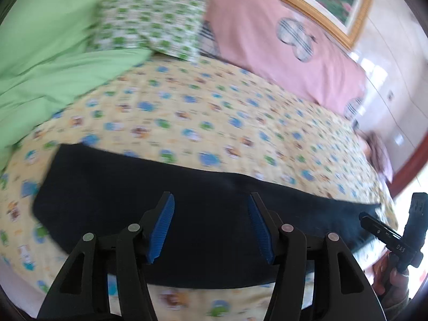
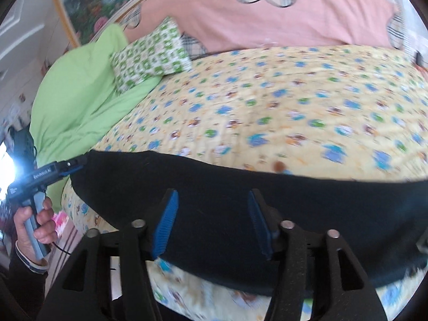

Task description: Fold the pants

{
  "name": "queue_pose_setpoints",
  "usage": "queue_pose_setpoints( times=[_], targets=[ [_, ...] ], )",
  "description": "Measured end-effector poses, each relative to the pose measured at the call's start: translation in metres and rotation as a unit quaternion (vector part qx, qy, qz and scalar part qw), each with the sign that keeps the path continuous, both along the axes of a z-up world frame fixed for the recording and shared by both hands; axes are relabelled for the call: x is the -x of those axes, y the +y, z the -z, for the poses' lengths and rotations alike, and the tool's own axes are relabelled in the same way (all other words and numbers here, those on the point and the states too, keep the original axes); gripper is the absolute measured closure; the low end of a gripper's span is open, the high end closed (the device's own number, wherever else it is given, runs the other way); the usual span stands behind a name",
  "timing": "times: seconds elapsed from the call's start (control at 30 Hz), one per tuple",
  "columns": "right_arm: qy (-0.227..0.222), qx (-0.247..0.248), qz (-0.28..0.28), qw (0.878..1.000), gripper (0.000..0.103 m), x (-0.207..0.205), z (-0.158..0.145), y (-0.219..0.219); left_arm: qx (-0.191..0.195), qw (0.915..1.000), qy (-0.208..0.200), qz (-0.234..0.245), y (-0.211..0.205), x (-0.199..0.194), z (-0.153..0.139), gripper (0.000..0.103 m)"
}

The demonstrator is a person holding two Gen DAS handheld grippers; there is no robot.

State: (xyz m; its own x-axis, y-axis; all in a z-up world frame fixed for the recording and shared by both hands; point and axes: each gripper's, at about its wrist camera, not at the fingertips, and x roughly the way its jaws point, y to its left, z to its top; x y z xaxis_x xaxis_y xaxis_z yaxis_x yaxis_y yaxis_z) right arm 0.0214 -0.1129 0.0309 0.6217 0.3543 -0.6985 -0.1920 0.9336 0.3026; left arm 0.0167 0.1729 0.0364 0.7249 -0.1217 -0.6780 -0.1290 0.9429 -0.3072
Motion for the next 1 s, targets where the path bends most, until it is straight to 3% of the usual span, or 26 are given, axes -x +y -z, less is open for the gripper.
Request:
queue_pose_setpoints(
  times=[0.23, 0.53, 0.77, 1.0],
  targets=[
    [-0.009, -0.001, 0.056, 0.998, 0.041, 0.041, -0.003, -0.039, -0.007, 0.9962, 0.012, 0.086, -0.069, -0.028, 0.0, 0.04],
    [-0.01, -0.012, 0.142, 0.99, 0.04, 0.083, -0.001, -0.09, -0.027, 0.9814, 0.022, 0.189, -0.154, -0.058, -0.002, 0.033],
    [-0.009, -0.039, 0.245, 0.969, 0.04, 0.108, 0.005, -0.142, -0.044, 0.966, 0.025, 0.254, -0.204, -0.077, -0.008, 0.033],
    [0.019, -0.112, 0.301, 0.947, 0.04, 0.117, 0.024, -0.176, -0.063, 0.9523, 0.025, 0.297, -0.245, -0.092, -0.017, 0.032]
  ],
)
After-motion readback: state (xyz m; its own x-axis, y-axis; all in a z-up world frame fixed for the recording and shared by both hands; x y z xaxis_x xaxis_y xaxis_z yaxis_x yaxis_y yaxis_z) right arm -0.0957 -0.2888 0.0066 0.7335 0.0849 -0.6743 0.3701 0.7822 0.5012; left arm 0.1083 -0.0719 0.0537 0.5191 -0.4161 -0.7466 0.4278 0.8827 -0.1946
